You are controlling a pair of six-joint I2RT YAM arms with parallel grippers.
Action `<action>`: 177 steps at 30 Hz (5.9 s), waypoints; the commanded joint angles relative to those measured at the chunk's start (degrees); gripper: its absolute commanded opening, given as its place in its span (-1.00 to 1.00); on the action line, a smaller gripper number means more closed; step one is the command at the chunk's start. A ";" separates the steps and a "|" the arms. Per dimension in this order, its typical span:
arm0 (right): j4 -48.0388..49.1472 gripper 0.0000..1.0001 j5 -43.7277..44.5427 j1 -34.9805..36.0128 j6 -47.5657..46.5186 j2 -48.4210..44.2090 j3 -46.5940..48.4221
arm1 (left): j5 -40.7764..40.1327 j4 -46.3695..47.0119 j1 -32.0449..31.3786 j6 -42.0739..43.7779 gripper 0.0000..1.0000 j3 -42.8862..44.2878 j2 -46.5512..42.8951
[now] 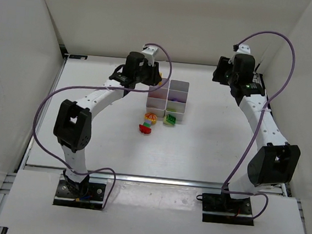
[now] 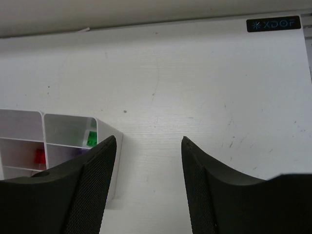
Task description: Sort the legos into containers by color
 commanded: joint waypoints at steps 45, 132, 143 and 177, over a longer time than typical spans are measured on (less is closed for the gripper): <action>1.77 0.21 -10.14 -1.43 2.40 1.58 0.28 | -7.13 3.97 -1.03 -0.11 0.51 3.14 4.68; 2.83 0.35 -28.25 -5.91 -7.97 -3.87 -11.59 | 26.27 -42.00 -0.50 82.42 0.06 -7.85 5.03; 3.01 0.35 -28.61 -6.79 -7.71 -4.75 -13.25 | 26.18 -42.09 -1.20 80.75 0.02 -8.99 5.21; 4.32 0.33 -31.86 -7.31 -5.60 -8.53 -18.26 | 26.81 -38.93 -0.41 69.41 0.56 -22.62 -20.37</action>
